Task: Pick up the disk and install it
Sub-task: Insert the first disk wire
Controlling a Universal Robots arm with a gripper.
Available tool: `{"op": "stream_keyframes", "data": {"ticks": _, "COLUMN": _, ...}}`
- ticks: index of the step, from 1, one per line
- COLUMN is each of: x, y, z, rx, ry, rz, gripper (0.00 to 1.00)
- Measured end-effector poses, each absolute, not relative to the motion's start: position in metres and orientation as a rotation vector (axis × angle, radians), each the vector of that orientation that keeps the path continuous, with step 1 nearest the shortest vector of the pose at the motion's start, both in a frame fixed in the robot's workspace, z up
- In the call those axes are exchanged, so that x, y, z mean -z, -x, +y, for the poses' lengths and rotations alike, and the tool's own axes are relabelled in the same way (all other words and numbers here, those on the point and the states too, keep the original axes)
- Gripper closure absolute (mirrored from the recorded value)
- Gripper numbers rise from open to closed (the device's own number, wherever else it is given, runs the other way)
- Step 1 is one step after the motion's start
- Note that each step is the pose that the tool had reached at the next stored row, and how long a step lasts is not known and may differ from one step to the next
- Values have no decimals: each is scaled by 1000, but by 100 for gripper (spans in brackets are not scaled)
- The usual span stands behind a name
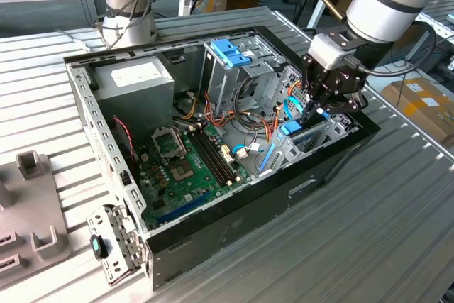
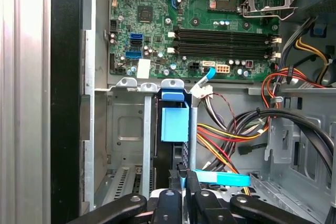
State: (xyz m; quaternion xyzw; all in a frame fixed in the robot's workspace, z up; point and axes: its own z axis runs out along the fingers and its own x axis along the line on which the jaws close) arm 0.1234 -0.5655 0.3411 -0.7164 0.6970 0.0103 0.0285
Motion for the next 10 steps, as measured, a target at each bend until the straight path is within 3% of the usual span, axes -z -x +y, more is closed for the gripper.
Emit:
{"op": "stream_keyframes", "data": {"ticks": 6, "x": -341, "y": -123, "z": -566, "rx": -32, "ry": 2211, "rz": 2151, "gripper": 83}}
{"op": "stream_keyframes", "data": {"ticks": 9, "x": -341, "y": -123, "z": -566, "rx": -32, "ry": 2211, "rz": 2151, "gripper": 65}}
{"op": "stream_keyframes", "data": {"ticks": 10, "x": -341, "y": -123, "z": -566, "rx": -32, "ry": 2211, "rz": 2151, "gripper": 65}}
